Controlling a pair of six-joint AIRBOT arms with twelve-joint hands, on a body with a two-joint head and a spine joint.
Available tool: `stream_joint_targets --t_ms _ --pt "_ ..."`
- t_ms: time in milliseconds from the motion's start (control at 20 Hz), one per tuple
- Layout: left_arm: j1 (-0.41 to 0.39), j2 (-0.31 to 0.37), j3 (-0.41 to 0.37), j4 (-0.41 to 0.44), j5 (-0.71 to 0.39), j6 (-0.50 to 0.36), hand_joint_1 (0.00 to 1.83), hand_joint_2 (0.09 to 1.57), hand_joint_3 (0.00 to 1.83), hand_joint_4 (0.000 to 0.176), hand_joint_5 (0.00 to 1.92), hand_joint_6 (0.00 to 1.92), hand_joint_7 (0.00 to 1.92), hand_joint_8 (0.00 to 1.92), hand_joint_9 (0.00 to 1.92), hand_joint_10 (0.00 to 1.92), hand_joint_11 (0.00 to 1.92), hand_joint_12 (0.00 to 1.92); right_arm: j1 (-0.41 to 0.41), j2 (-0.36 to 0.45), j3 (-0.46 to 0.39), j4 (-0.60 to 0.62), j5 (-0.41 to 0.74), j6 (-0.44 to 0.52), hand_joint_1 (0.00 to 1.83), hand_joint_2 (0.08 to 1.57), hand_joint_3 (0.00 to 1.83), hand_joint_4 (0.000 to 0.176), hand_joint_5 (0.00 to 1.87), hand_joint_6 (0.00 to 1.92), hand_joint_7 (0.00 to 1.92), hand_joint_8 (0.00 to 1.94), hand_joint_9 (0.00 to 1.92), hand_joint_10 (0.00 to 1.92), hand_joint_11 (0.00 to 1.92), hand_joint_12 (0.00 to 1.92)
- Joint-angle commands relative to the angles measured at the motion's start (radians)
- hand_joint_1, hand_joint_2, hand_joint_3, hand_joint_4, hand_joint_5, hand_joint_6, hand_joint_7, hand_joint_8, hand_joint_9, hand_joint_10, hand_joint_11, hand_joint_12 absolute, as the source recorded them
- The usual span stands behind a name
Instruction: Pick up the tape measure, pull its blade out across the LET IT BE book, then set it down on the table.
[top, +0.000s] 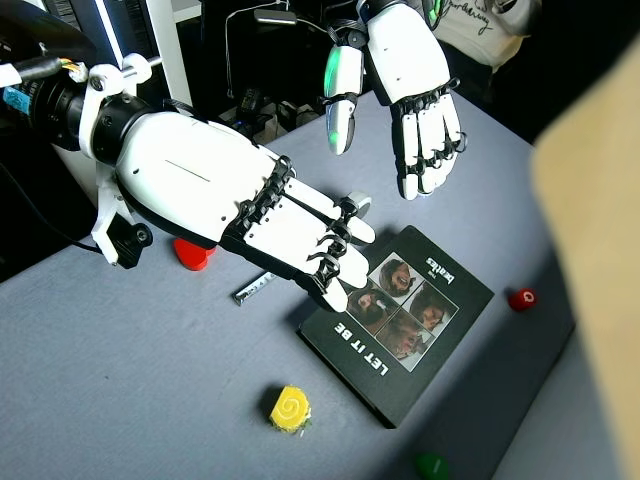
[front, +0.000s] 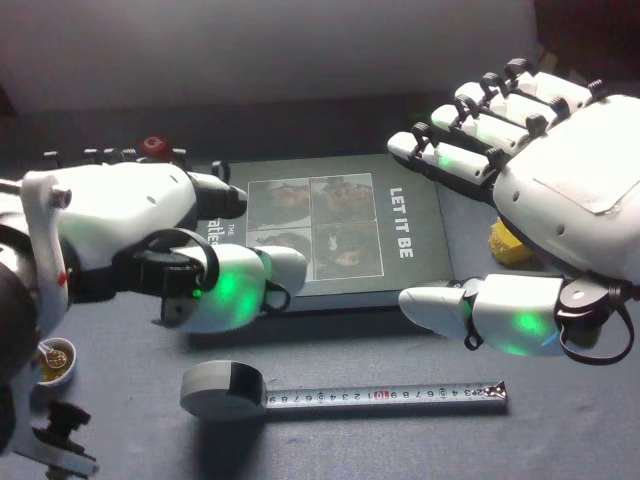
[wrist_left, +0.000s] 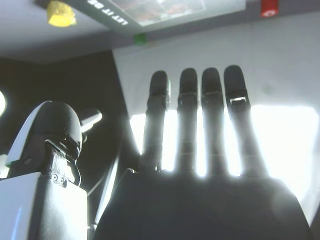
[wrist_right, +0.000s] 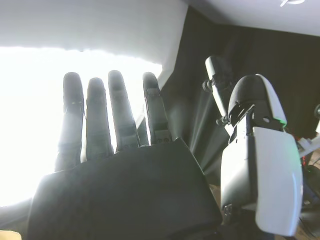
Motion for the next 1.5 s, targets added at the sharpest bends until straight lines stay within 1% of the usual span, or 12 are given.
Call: stream_joint_targets --t_ms 0,150,350,600,650,750,900,950,1100,1300,1400,1450 --pt "-0.017 -0.001 0.005 0.088 -0.001 -0.003 0.20 1.12 0.00 0.066 0.34 0.00 0.32 0.00 0.27 0.00 0.08 0.59 0.010 0.011 0.001 -0.063 0.034 0.023 0.00 1.06 0.01 0.125 0.07 0.00 0.12 0.00 0.06 0.00 0.00 0.57" --pt "-0.041 -0.002 0.036 0.088 -0.034 -0.003 0.36 1.07 0.00 0.057 0.26 0.00 0.27 0.00 0.26 0.00 0.06 0.59 0.006 0.028 0.003 -0.074 0.017 0.060 0.00 1.06 0.01 0.126 0.07 0.00 0.12 0.00 0.06 0.00 0.00 0.61" --pt "-0.071 0.002 0.133 0.088 -0.220 -0.002 0.66 1.02 0.00 0.010 0.19 0.00 0.22 0.00 0.22 0.00 0.04 0.58 -0.008 0.030 0.011 -0.089 0.048 0.050 0.00 1.06 0.00 0.126 0.07 0.00 0.12 0.00 0.08 0.00 0.00 0.56" --pt "-0.080 0.009 0.277 0.080 -0.516 0.017 0.96 0.96 0.00 0.000 0.18 0.00 0.20 0.00 0.21 0.00 0.03 0.58 0.023 0.053 0.016 -0.087 0.005 0.102 0.00 1.06 0.00 0.126 0.07 0.00 0.12 0.00 0.06 0.00 0.00 0.57" --pt "-0.085 0.010 0.297 0.019 -0.549 0.100 0.98 0.96 0.00 0.000 0.18 0.00 0.20 0.00 0.21 0.00 0.03 0.59 0.038 0.053 0.016 -0.076 -0.009 0.102 0.00 1.06 0.00 0.126 0.07 0.00 0.12 0.00 0.06 0.00 0.00 0.55" --pt "-0.126 0.011 0.339 -0.179 -0.614 0.424 1.01 0.96 0.00 0.000 0.19 0.01 0.22 0.01 0.21 0.00 0.03 0.59 0.051 0.055 0.016 -0.033 -0.027 0.101 0.00 1.06 0.00 0.126 0.07 0.00 0.12 0.00 0.05 0.00 0.00 0.56" --pt "-0.193 0.012 0.382 -0.723 -0.614 1.181 1.03 0.97 0.00 0.000 0.21 0.01 0.23 0.01 0.23 0.01 0.03 0.60 0.052 0.053 0.016 -0.020 -0.042 0.105 0.00 1.06 0.00 0.126 0.07 0.00 0.12 0.00 0.05 0.00 0.00 0.57" --pt "-0.215 0.013 0.396 -0.967 -0.616 1.487 1.04 0.99 0.01 0.000 0.23 0.02 0.24 0.01 0.23 0.01 0.04 0.60 0.052 0.052 0.016 -0.019 -0.036 0.120 0.00 1.06 0.00 0.126 0.07 0.00 0.12 0.00 0.06 0.00 0.00 0.61" --pt "-0.230 0.032 0.406 -1.366 -0.652 1.960 1.09 0.99 0.00 0.000 0.25 0.02 0.24 0.01 0.22 0.00 0.04 0.60 0.066 0.048 0.016 -0.030 0.012 0.132 0.00 1.06 0.00 0.127 0.05 0.00 0.08 0.00 0.06 0.00 0.00 0.60" --pt "-0.178 0.071 0.368 -1.963 -0.886 2.405 1.10 0.96 0.00 0.000 0.26 0.01 0.25 0.00 0.21 0.00 0.03 0.60 0.092 0.010 0.018 0.006 -0.042 0.111 0.00 1.06 0.00 0.123 0.06 0.00 0.11 0.00 0.07 0.00 0.00 0.64" --pt "-0.174 0.094 0.331 -2.377 -0.986 2.744 1.12 0.95 0.00 0.000 0.26 0.01 0.25 0.01 0.22 0.00 0.03 0.60 0.090 0.003 0.015 0.011 -0.045 0.119 0.00 1.06 0.00 0.123 0.06 0.00 0.11 0.00 0.07 0.00 0.00 0.65" --pt "-0.171 0.097 0.316 -2.672 -1.044 2.998 1.13 0.94 0.00 0.000 0.25 0.01 0.26 0.01 0.22 0.01 0.03 0.60 0.083 0.006 0.013 0.010 -0.045 0.149 0.00 1.06 0.00 0.124 0.06 0.00 0.11 0.00 0.07 0.00 0.00 0.66"
